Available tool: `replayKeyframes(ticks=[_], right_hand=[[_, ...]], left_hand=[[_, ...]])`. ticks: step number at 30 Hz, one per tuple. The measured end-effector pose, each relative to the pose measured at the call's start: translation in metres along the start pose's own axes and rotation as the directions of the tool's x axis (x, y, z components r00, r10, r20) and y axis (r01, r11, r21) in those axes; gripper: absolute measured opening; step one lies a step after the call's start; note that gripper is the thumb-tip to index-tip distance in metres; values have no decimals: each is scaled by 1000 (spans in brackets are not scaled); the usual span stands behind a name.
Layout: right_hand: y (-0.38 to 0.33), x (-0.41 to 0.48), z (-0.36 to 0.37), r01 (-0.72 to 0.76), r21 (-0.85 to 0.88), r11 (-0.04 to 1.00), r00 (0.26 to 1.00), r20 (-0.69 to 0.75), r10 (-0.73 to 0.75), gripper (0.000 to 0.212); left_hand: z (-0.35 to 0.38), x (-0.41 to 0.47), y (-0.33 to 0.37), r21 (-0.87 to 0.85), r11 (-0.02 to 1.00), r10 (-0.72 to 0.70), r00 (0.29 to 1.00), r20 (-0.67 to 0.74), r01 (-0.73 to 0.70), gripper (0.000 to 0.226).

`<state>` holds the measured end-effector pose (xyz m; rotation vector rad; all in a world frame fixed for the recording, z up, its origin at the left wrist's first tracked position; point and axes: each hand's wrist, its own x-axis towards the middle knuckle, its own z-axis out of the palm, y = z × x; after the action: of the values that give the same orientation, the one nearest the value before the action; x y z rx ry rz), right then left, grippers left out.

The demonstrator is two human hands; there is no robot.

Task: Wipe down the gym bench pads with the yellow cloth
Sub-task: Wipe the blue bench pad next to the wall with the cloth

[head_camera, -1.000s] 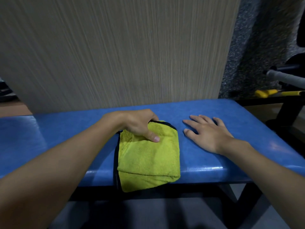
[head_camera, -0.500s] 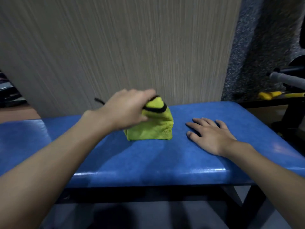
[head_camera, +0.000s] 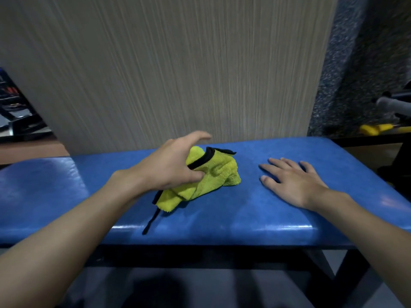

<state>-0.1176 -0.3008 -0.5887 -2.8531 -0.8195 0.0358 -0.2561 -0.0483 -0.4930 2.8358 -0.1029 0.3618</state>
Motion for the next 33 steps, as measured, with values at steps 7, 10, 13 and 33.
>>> replayKeyframes(ticks=[7, 10, 13, 33], right_hand=[[-1, 2, 0, 0, 17, 1000, 1000, -5, 0, 56], [-2, 3, -6, -13, 57, 998, 996, -89, 18, 41], [-13, 7, -17, -12, 36, 999, 972, -233, 20, 34], [-111, -7, -46, 295, 828, 476, 956, -254, -149, 22]], left_hand=[[-2, 6, 4, 86, 996, 23, 994, 104, -32, 53], [7, -3, 8, 108, 993, 29, 996, 86, -38, 53], [18, -16, 11, 104, 993, 47, 997, 56, -53, 55], [39, -72, -11, 433, 899, 145, 976, -163, -61, 137]])
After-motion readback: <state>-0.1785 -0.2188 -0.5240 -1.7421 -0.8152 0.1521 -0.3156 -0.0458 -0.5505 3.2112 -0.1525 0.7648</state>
